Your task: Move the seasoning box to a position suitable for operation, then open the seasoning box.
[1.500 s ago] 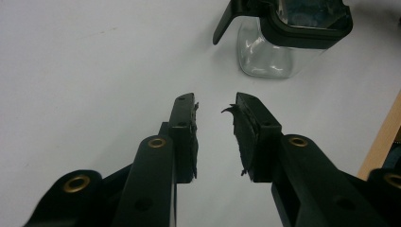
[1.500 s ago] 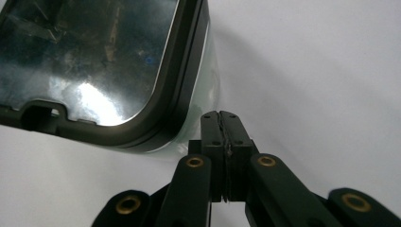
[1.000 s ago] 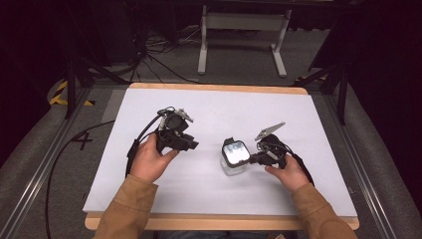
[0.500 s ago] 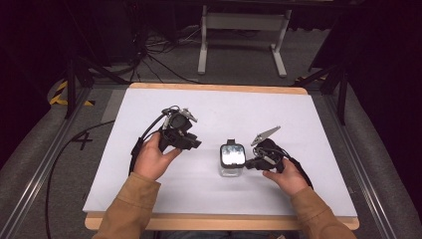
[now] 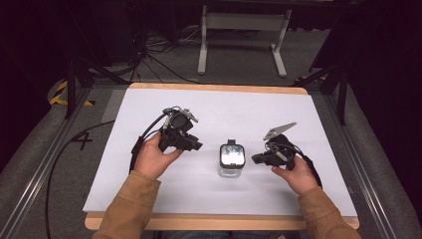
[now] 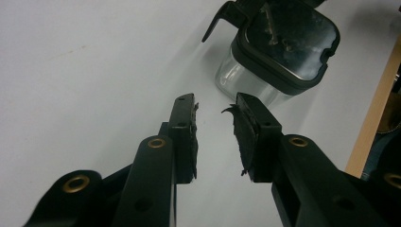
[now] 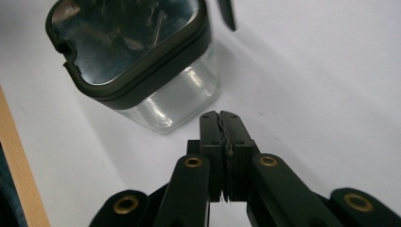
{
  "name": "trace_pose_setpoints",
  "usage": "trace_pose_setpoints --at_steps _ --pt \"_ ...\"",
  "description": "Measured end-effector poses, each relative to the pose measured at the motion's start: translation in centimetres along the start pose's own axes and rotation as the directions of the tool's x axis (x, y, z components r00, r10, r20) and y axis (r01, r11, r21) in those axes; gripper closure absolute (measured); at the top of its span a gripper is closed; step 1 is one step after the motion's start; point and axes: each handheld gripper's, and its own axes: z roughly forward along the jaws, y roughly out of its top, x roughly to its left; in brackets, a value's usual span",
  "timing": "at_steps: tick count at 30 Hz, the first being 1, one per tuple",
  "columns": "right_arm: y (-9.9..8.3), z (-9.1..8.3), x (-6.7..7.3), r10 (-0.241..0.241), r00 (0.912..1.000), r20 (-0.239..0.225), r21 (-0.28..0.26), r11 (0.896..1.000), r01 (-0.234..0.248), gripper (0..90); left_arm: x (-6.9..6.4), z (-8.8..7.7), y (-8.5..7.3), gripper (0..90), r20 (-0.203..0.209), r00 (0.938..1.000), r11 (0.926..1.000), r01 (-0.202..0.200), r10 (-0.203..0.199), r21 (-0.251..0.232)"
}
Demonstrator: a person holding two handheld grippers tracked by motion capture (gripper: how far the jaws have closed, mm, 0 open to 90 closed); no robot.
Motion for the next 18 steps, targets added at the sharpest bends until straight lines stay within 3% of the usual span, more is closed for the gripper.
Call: trace_pose_setpoints --at_steps 4,11,16,18 --pt "-0.5 -1.3 -0.8 0.027 0.9996 0.012 -0.038 0.999 -0.027 88.9 -0.1 -0.4 0.6 70.0 0.045 0.9987 0.9994 -0.020 0.022 -0.028" --pt "-0.7 -2.2 -1.3 0.037 0.9991 0.020 -0.066 0.997 -0.035 88.9 -0.2 0.0 2.0 70.3 0.067 0.9965 0.9959 -0.046 0.051 -0.078" --pt "-0.5 -2.4 -1.4 0.032 0.9993 0.019 -0.077 0.997 -0.030 88.7 0.2 1.1 3.4 75.5 0.089 0.9933 0.9938 -0.067 0.075 -0.089" --pt "-0.6 -2.5 -1.6 0.040 0.9990 0.017 -0.080 0.996 -0.039 88.6 0.7 1.7 3.9 76.9 0.100 0.9928 0.9947 -0.058 0.066 -0.085"
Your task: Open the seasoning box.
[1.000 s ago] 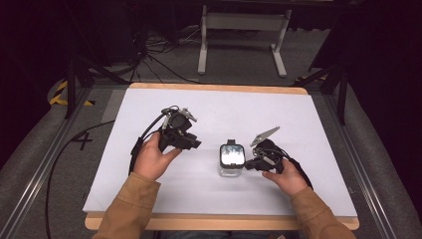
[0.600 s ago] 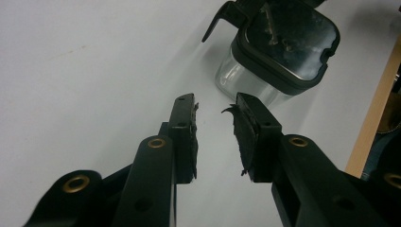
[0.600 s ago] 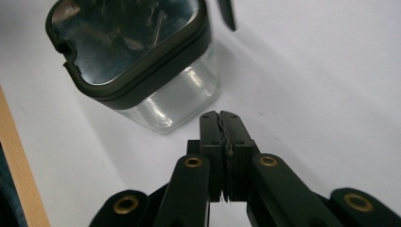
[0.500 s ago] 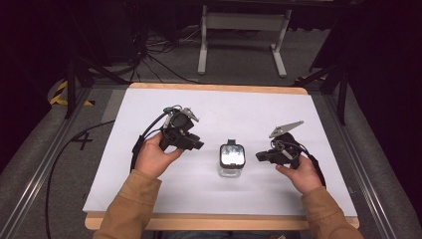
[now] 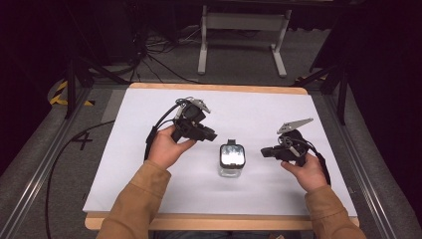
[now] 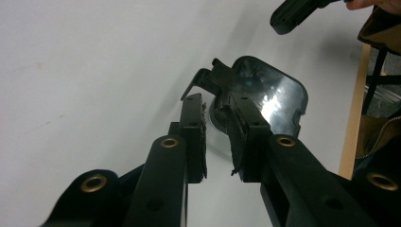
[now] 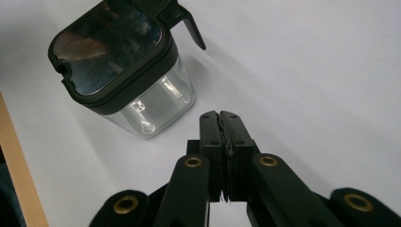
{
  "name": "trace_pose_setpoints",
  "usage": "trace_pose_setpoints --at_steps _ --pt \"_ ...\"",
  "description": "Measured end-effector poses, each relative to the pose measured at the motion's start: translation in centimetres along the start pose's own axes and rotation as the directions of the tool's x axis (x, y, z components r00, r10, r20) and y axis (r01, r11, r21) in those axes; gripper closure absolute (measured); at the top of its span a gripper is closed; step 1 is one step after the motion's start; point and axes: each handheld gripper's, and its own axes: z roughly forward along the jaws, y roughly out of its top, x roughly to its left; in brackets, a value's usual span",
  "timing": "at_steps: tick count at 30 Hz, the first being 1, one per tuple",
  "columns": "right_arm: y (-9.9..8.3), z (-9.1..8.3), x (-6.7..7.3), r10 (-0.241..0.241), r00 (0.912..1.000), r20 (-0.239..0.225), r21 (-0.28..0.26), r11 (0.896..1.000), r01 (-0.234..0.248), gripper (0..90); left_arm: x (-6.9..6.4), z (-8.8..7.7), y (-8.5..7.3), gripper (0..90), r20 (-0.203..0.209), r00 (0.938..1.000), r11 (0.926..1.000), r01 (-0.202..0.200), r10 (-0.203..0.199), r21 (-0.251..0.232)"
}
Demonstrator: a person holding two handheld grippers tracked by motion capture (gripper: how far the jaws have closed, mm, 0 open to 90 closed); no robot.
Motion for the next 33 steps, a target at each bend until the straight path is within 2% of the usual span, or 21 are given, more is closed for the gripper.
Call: trace_pose_setpoints --at_steps 6,7,12,20,23,25,33 --pt "0.0 -0.3 -0.3 0.000 1.0000 -0.005 -0.015 1.000 0.000 88.5 0.7 2.0 1.1 78.3 0.001 1.0000 0.9997 -0.005 0.005 0.025" --pt "0.0 -0.3 -0.3 0.001 1.0000 -0.006 -0.016 1.000 -0.001 88.5 0.8 2.3 1.2 78.3 0.005 0.9999 0.9995 -0.015 0.015 0.028" --pt "-0.1 -0.5 -0.4 0.008 0.9999 -0.013 -0.026 1.000 -0.008 88.3 0.9 3.9 2.0 77.6 0.024 0.9996 0.9983 -0.015 0.014 0.057" --pt "-0.1 -0.5 -0.4 0.004 0.9999 -0.015 -0.025 1.000 -0.005 87.8 0.8 5.1 2.6 76.8 0.042 0.9991 0.9978 -0.004 0.001 0.067" --pt "-0.1 -0.5 -0.3 0.002 0.9999 -0.016 -0.026 1.000 -0.003 87.6 0.9 5.5 2.7 77.4 0.045 0.9989 0.9976 -0.018 0.015 0.066" --pt "-0.1 -0.4 -0.4 0.003 0.9999 -0.016 -0.026 1.000 -0.004 87.6 0.9 5.7 2.8 79.4 0.047 0.9989 0.9976 -0.010 0.007 0.069" --pt "-0.1 -0.4 -0.4 0.000 0.9999 -0.016 -0.027 1.000 -0.001 87.2 0.7 6.5 3.1 81.4 0.059 0.9981 0.9958 -0.024 0.019 0.089"
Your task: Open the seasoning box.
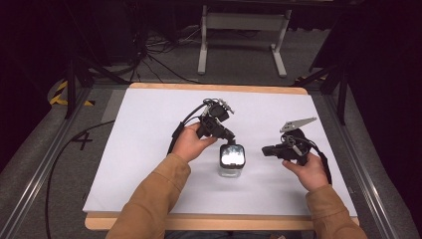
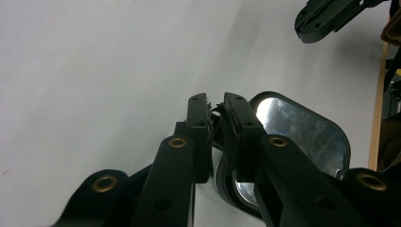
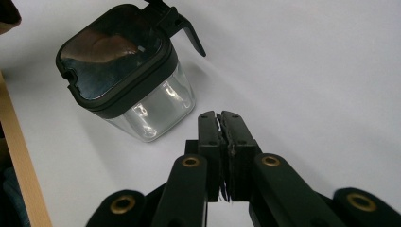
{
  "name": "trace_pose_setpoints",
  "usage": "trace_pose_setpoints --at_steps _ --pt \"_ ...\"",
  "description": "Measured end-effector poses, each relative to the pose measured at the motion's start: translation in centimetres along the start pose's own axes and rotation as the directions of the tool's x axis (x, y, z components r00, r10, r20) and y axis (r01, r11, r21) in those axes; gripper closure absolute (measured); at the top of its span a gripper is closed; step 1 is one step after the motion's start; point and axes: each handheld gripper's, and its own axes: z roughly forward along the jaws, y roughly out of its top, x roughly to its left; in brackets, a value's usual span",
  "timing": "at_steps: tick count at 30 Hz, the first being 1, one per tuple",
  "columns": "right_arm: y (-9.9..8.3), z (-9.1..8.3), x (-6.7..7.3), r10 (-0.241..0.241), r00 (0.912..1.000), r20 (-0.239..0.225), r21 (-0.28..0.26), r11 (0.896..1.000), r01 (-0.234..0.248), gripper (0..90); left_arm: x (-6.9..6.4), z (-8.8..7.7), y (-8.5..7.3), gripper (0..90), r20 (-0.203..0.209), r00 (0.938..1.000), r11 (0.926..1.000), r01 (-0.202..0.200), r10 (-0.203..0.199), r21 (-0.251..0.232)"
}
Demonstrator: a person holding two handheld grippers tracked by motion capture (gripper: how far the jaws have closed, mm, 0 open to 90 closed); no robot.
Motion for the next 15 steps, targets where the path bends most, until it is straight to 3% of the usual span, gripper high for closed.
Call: trace_pose_setpoints --at_steps 15 --pt "0.16 0.24 0.49 -0.005 0.9999 -0.016 0.006 1.000 0.005 86.4 0.30 0.08 0.18 86.3 0.037 0.9992 0.9998 0.014 -0.014 0.012"
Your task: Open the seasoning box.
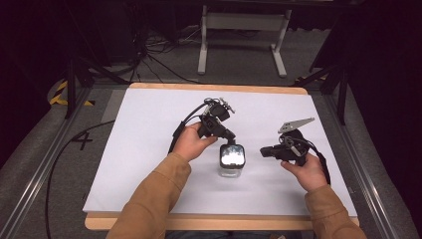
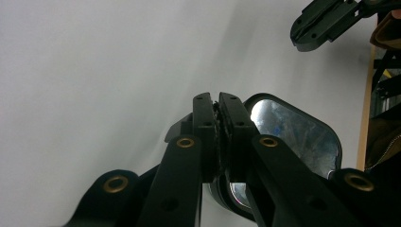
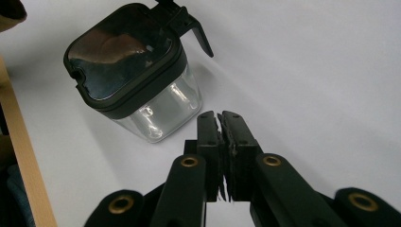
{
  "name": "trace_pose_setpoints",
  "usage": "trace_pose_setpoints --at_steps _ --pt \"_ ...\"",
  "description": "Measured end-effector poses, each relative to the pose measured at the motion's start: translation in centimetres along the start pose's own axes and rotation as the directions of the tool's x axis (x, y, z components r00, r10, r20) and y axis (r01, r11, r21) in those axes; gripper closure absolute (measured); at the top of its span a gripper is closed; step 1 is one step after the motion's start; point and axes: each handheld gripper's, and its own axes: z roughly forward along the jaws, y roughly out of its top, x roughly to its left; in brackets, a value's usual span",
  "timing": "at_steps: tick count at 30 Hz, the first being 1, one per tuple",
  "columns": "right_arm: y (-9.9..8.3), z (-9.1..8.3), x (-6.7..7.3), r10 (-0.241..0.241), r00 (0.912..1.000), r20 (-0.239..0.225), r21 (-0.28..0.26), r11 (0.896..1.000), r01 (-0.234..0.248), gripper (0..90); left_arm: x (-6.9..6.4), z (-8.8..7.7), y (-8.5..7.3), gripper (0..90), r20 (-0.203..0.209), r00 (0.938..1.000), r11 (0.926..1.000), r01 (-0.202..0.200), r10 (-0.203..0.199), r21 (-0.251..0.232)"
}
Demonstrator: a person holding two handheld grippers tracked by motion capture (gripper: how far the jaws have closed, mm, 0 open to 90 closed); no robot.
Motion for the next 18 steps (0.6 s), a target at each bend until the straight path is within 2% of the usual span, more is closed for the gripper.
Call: trace_pose_setpoints --at_steps 10,18 --pt "0.2 0.2 0.7 -0.022 0.9997 -0.011 0.000 1.000 0.022 87.9 0.4 0.0 0.1 86.4 0.020 0.9996 0.9998 0.021 -0.021 0.005" --pt "0.6 0.4 1.8 -0.057 0.9975 -0.041 0.000 0.998 0.057 88.9 0.8 -0.1 0.2 86.4 0.049 0.9980 0.9990 0.040 -0.041 0.023"
